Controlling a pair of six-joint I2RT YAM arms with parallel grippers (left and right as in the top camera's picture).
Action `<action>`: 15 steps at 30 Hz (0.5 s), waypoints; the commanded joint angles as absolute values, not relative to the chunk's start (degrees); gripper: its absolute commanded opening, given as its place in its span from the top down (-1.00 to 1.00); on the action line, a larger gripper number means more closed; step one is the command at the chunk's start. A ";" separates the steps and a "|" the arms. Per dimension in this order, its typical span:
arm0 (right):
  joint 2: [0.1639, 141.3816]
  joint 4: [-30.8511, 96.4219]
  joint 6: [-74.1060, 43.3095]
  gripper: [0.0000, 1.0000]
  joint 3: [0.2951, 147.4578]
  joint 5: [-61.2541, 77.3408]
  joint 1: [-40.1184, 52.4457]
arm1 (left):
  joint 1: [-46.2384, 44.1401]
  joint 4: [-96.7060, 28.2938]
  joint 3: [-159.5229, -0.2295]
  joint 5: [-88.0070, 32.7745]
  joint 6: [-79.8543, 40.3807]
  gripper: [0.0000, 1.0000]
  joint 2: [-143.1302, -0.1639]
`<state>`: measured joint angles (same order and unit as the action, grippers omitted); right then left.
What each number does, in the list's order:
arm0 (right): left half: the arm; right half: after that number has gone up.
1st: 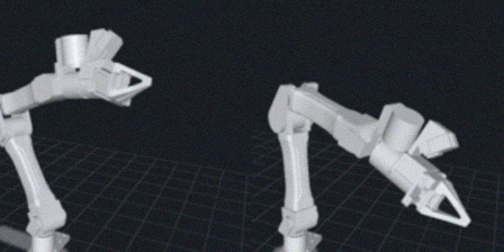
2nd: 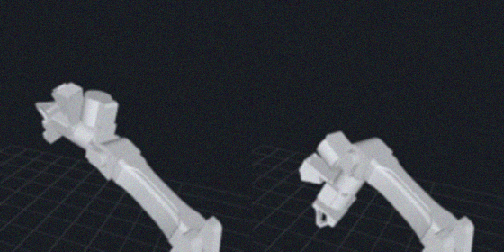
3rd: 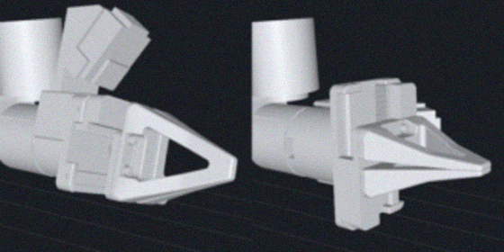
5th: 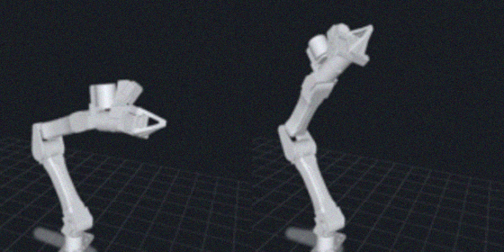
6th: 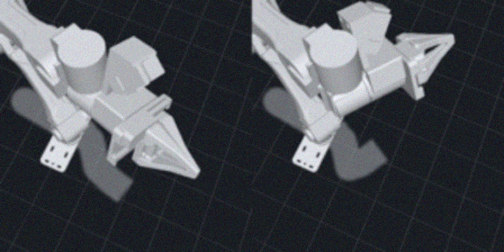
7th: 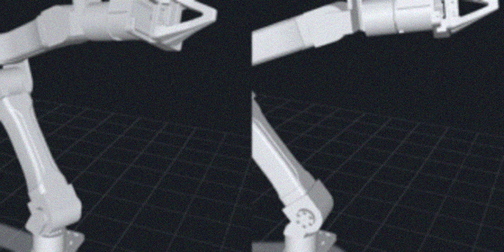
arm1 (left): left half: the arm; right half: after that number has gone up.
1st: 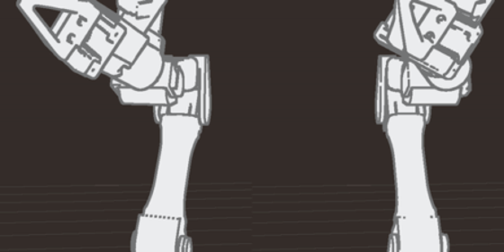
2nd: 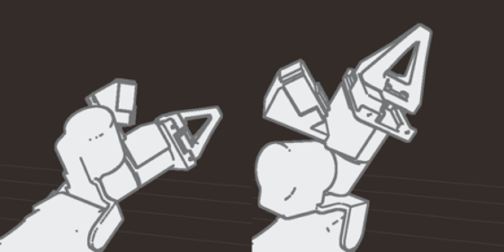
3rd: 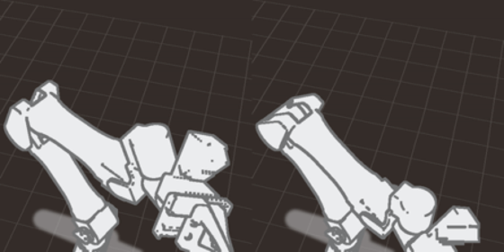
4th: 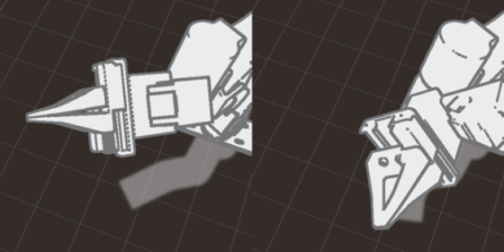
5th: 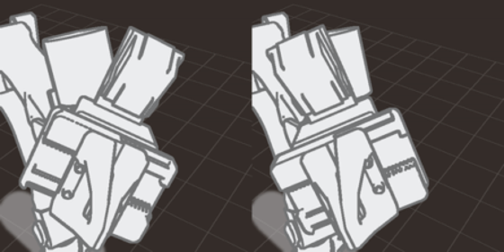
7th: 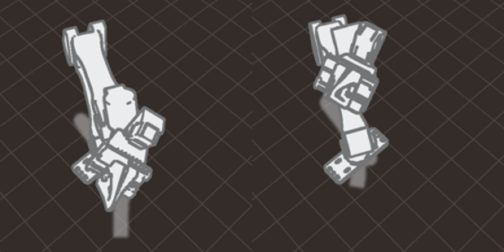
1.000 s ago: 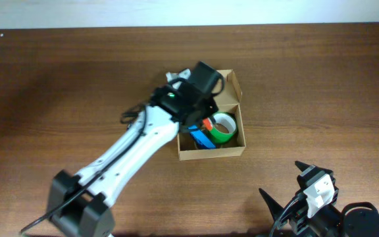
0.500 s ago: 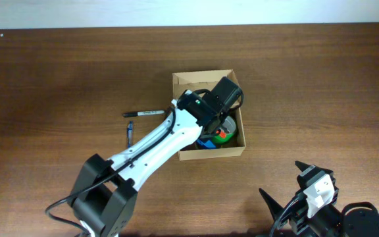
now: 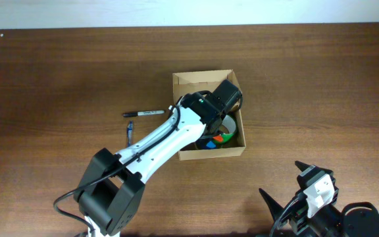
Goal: Pack container
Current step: 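Carry the orange stapler into the box and release it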
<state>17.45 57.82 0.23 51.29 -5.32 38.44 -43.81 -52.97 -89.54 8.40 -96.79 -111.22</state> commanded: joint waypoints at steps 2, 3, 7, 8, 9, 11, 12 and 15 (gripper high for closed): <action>17.23 57.65 -0.10 -0.98 51.16 -6.04 38.22 | -43.81 -53.39 -90.15 9.52 -97.47 0.53 -112.92; 17.23 57.65 -0.10 -0.98 51.16 -6.07 38.22 | -43.72 -53.39 -90.15 9.52 -97.47 0.51 -112.92; 17.23 57.65 -0.10 -0.98 51.16 -6.04 38.22 | -43.72 -53.39 -90.15 10.13 -97.45 0.41 -112.92; 17.23 57.65 -0.10 -0.98 51.16 -6.04 38.22 | -43.72 -53.39 -90.15 10.39 -97.45 0.40 -112.92; 17.23 57.65 -0.10 -0.98 51.16 -6.04 38.22 | -43.72 -53.41 -90.15 10.63 -97.45 0.40 -112.92; 17.23 57.65 -0.10 -0.98 51.16 -6.04 38.22 | -43.72 -53.43 -90.15 11.22 -97.45 0.40 -112.92; 17.23 57.65 -0.10 -0.99 51.16 -6.04 38.22 | -43.72 -53.45 -90.15 11.57 -97.43 0.38 -112.92; 17.23 57.65 -0.10 -0.98 51.16 -6.04 38.22 | -43.72 -54.00 -90.15 11.99 -97.43 0.27 -112.92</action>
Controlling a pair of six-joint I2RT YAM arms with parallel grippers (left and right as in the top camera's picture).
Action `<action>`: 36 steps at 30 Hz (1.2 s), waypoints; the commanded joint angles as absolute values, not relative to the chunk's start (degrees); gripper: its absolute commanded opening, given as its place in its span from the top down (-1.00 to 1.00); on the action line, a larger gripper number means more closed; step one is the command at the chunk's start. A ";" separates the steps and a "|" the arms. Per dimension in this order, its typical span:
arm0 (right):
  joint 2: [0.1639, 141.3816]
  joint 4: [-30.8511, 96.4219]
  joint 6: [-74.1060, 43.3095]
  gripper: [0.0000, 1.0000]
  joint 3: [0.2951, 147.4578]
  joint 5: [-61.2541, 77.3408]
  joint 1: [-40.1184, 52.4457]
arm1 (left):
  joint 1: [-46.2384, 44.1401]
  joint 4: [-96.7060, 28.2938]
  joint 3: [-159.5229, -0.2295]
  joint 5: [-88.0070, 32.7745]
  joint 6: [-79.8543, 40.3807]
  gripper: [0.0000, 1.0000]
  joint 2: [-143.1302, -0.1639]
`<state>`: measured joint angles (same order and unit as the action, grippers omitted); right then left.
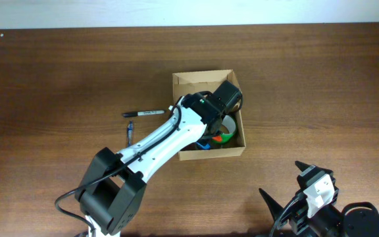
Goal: Pack container
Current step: 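Carry the orange stapler into the box and release it, then move the left gripper back to the blue pen and grasp it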
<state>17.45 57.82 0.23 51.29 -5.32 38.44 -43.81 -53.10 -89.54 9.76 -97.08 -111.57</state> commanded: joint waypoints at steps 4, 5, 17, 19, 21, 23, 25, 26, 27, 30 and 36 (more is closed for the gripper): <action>17.23 57.65 -0.10 -0.98 51.16 -6.04 38.22 | -43.72 -56.03 -90.15 13.15 -97.17 0.09 -112.92; 17.23 57.65 -0.10 -0.98 51.16 -6.04 38.22 | -43.72 -56.18 -90.15 13.43 -97.08 0.06 -112.92; 17.23 57.65 -0.10 -0.98 51.16 -6.04 38.22 | -43.72 -56.23 -92.55 14.46 -96.73 0.02 -112.90; 17.23 57.65 -0.10 -0.98 51.16 -6.04 38.22 | -43.72 -56.64 -94.56 14.87 -95.46 0.00 -112.68; 17.23 57.65 -0.10 -0.98 51.16 -6.07 38.22 | -43.72 -57.71 -96.84 15.51 -94.21 -0.40 -112.09; 17.23 57.65 -0.10 -0.98 51.16 -6.04 38.22 | -43.72 -59.88 -98.94 15.70 -94.21 -0.93 -110.91; 17.23 57.65 -0.08 -0.98 51.16 -6.04 38.22 | -43.72 -63.00 -100.66 15.86 -94.19 -1.00 -109.03; 17.23 57.65 -0.10 -0.98 51.16 -6.04 38.22 | -43.72 -65.14 -101.25 15.86 -94.19 -1.00 -107.70; 17.23 57.65 -0.10 -0.98 51.16 -6.04 38.22 | -43.72 -66.76 -101.41 15.97 -94.19 -1.00 -106.61; 17.23 57.65 -0.10 -0.98 51.16 -6.07 38.22 | -43.46 -74.81 -101.41 18.24 -93.14 -0.99 -102.54; 17.23 57.65 -0.10 -0.98 51.16 -6.04 38.22 | -40.64 -82.15 -101.30 23.53 -62.19 -0.99 -96.64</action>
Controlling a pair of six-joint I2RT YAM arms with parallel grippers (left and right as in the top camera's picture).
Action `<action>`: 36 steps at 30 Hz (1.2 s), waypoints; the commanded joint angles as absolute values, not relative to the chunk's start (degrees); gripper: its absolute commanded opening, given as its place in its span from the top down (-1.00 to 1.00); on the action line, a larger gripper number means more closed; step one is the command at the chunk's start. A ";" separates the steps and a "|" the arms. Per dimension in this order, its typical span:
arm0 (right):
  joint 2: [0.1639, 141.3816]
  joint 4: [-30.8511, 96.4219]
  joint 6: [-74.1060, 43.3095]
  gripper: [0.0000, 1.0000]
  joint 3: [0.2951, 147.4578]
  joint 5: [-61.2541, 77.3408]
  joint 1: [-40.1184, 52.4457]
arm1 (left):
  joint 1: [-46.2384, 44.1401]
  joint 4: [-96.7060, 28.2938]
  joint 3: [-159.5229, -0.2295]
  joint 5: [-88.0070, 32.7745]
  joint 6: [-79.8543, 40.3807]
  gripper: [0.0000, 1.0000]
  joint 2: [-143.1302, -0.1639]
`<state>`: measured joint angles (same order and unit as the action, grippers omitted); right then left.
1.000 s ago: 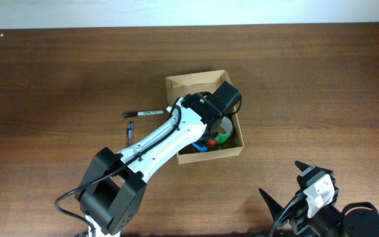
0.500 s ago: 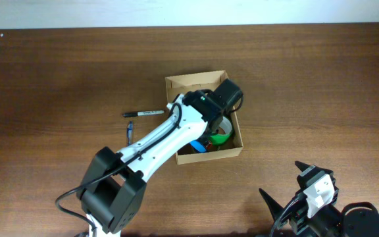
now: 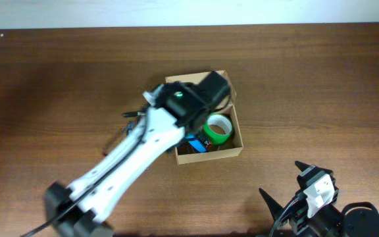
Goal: Pack container
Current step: 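Move the left gripper back to the blue pen and grasp it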
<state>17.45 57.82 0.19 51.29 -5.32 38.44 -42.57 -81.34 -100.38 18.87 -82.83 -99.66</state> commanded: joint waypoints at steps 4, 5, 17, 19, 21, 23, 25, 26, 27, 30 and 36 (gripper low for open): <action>17.23 57.65 -0.10 -0.98 51.16 -6.04 38.22 | -35.86 -82.30 -99.92 23.81 -45.50 -0.99 -95.24; 17.23 57.65 -0.10 -0.98 51.16 -6.04 38.22 | -34.33 -82.08 -98.98 23.73 -43.66 -0.99 -95.02; 17.23 57.65 -0.10 -0.98 51.16 -6.04 38.22 | -18.39 -63.51 -73.12 9.67 -22.52 -0.99 -88.99; 17.23 57.65 -0.10 -0.98 51.16 -6.04 38.22 | -17.04 -62.06 -70.81 9.15 -19.35 -1.00 -89.58; 17.23 57.65 -0.10 -0.98 51.16 -6.04 38.22 | -15.55 -61.67 -69.63 9.15 -16.49 -0.99 -90.61; 17.23 57.65 -0.10 -0.98 51.16 -6.04 38.22 | -13.58 -60.71 -68.90 8.84 -12.91 -0.95 -92.25; 17.23 57.65 -0.10 -0.98 51.16 -6.04 38.22 | -12.34 -58.89 -68.20 7.18 -9.98 -0.92 -93.45; 17.23 57.65 -0.10 -0.99 51.16 -6.04 38.22 | -11.77 -57.67 -67.72 6.15 -8.71 -0.89 -94.13; 17.23 57.65 -0.10 -0.98 51.16 -6.04 38.22 | -11.22 -56.29 -67.20 4.97 -7.66 -0.86 -94.76; 17.23 57.65 -0.10 -0.98 51.16 -6.04 38.22 | -10.04 -51.81 -64.84 1.76 -6.11 -0.86 -96.57; 17.23 57.65 -0.10 -0.98 51.16 -6.04 38.22 | -9.67 -45.41 -59.64 -0.75 -6.11 -0.79 -98.72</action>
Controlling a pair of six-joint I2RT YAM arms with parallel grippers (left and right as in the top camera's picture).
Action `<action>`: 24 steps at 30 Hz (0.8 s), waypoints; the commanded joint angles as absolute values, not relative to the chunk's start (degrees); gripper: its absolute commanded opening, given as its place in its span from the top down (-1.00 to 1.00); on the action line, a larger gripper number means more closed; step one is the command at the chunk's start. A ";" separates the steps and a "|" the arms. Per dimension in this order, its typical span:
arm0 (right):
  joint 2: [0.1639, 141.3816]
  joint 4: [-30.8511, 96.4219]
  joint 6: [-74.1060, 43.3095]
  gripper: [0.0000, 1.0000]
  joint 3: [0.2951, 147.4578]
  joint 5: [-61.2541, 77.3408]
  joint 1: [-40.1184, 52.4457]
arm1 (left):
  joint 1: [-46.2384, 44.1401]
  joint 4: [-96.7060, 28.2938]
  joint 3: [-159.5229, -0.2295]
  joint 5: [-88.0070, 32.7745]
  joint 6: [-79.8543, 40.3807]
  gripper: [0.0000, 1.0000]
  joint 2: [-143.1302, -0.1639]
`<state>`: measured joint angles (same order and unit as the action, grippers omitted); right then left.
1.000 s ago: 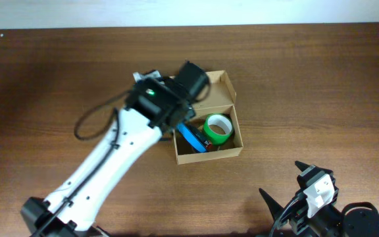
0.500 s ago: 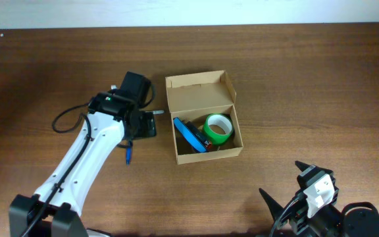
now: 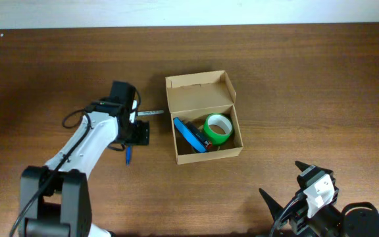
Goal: Pack container
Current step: 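Move the left gripper back to the blue pen and grasp it, then carry the blue pen over the box and drop it inside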
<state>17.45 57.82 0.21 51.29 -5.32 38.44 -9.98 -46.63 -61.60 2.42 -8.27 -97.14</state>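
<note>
An open cardboard box [image 3: 201, 87] sits mid-table. Inside it lie a green tape roll [image 3: 218, 128] and a long blue item [image 3: 189, 135] resting diagonally on the left. My left gripper [image 3: 139, 133] is outside the box, just to its left and low over the table; its jaws are too dark to read. A black marker [image 3: 152, 112] pokes out between the arm and the box. The tip of a blue pen [image 3: 128, 156] shows below the arm. At the bottom right my right gripper [image 3: 283, 182] is parked, its fingers spread and empty.
The white left arm [image 3: 84, 141] runs from the lower left toward the box. The table's far edge meets a pale wall along the top of the view. Brown tabletop surrounds the box on all sides.
The left gripper has moved out of the box and now sits left of it, over the marker and pen. The box contents show fully. The right arm is unchanged.
The left gripper was down inside the box over the tape roll and coloured items at the two oldest moments. Then it was higher over the box's left side, and the box had shifted slightly left. Now it is outside, beside the pens.
</note>
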 commanded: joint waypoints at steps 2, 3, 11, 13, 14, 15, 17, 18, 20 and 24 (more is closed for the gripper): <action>17.23 57.65 -0.08 -0.98 51.16 -6.04 38.22 | -9.67 -45.15 -59.33 -0.73 -6.11 -0.79 -99.70; 17.23 57.65 -0.10 -0.98 51.16 -6.04 38.22 | -9.67 -45.10 -59.31 -0.69 -6.09 -0.68 -100.25; 17.23 57.65 -0.10 -0.98 51.16 -6.04 38.22 | -9.67 -43.51 -59.27 -0.69 -5.72 -0.44 -103.57; 17.23 57.65 -0.08 -0.98 51.16 -6.04 38.22 | -9.67 -43.46 -59.27 -0.71 -5.93 -0.44 -104.73; 17.23 57.65 -0.10 -0.98 51.16 -6.04 38.22 | -9.67 -43.48 -59.27 -0.71 -6.00 -0.43 -105.08; 17.23 57.65 -0.10 -0.98 51.16 -6.04 38.22 | -9.67 -43.48 -59.27 -0.69 -6.44 -0.36 -105.25; 17.23 57.65 -0.10 -0.98 51.16 -6.04 38.22 | -9.67 -43.46 -59.27 -0.71 -6.81 -0.12 -105.34; 17.23 57.65 -0.10 -0.98 51.16 -6.04 38.22 | -9.67 -43.46 -59.27 -0.71 -6.83 0.04 -105.34; 17.23 57.65 -0.10 -0.98 51.16 -6.07 38.22 | -9.67 -43.48 -59.27 -0.69 -6.81 0.15 -105.34; 17.23 57.65 -0.10 -0.98 51.16 -6.04 38.22 | -9.67 -43.46 -59.27 -0.69 -6.81 0.42 -105.34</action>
<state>17.45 57.82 0.19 51.29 -5.32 38.44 -9.61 -43.62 -59.88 1.10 -7.01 -104.05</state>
